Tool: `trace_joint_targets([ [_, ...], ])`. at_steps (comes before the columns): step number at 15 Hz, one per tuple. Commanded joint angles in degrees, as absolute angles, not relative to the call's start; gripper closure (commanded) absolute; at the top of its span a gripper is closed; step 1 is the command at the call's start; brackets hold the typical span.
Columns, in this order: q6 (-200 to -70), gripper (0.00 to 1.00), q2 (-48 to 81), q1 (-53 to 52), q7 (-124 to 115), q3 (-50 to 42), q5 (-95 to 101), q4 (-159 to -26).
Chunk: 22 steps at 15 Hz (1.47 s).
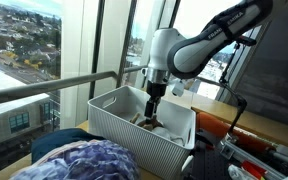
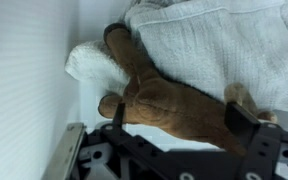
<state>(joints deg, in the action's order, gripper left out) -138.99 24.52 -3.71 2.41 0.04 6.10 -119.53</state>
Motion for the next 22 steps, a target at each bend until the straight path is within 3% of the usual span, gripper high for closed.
trace_joint_targets([
  [1,-143.6,0.00,26.5,-3.8,0.6,-0.6,7.5,-122.3],
  [13,-150.3,0.00,38.1,-4.7,-1.0,-1.6,7.3,-121.5],
  [14,-150.5,0.25,38.2,-4.9,-1.0,-1.7,7.5,-121.5],
  [15,-150.6,0.26,38.2,-5.1,-1.1,-1.8,7.7,-121.6],
  [22,-150.4,0.75,36.5,-5.2,-1.1,-1.3,7.3,-122.3],
])
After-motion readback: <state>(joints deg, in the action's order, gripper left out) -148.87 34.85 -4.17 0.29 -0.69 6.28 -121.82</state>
